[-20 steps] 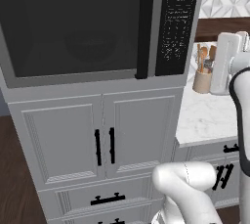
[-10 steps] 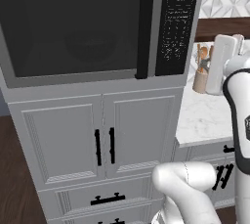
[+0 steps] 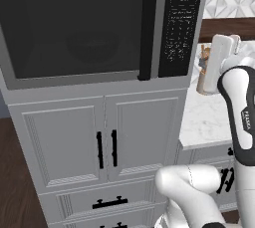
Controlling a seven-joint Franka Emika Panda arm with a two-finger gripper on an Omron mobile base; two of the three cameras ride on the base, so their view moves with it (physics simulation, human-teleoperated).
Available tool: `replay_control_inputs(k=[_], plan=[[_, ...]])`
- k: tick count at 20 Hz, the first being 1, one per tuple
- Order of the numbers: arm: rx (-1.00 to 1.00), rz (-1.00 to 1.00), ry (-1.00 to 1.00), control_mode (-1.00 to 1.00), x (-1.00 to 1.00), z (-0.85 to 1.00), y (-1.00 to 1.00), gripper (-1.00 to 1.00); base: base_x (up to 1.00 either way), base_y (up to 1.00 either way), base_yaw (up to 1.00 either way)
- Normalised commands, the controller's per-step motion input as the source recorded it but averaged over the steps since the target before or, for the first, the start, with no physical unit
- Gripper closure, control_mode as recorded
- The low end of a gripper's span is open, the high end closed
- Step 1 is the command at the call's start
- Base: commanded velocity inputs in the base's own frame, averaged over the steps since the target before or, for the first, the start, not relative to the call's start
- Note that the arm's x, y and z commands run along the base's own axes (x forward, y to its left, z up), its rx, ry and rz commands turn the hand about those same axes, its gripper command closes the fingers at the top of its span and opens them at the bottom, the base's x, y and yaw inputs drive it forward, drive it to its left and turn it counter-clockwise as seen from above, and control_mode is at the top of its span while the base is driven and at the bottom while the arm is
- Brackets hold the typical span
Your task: Open the microwave, place the bowl with waffle inside the microwave, then close the microwave door and turn it on.
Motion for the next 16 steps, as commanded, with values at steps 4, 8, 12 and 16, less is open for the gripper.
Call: replay_control_inputs(k=[4, 8, 12, 16], plan=[[0.00, 0.00, 0.00, -1.00, 0.22, -0.06, 0.00, 1.00, 0.00, 0.00, 0.00], [0.00, 0.00, -0.02, -1.00, 0.11, -0.18, 0.00, 1.00, 0.00, 0.00, 0.00], [0.00, 0.00, -0.02, -1.00, 0.14, -0.08, 0.00, 1.00, 0.00, 0.00, 0.00], [0.00, 0.00, -0.04, -1.00, 0.11, 0.00, 0.05, 1.00, 0.00, 0.00, 0.00]])
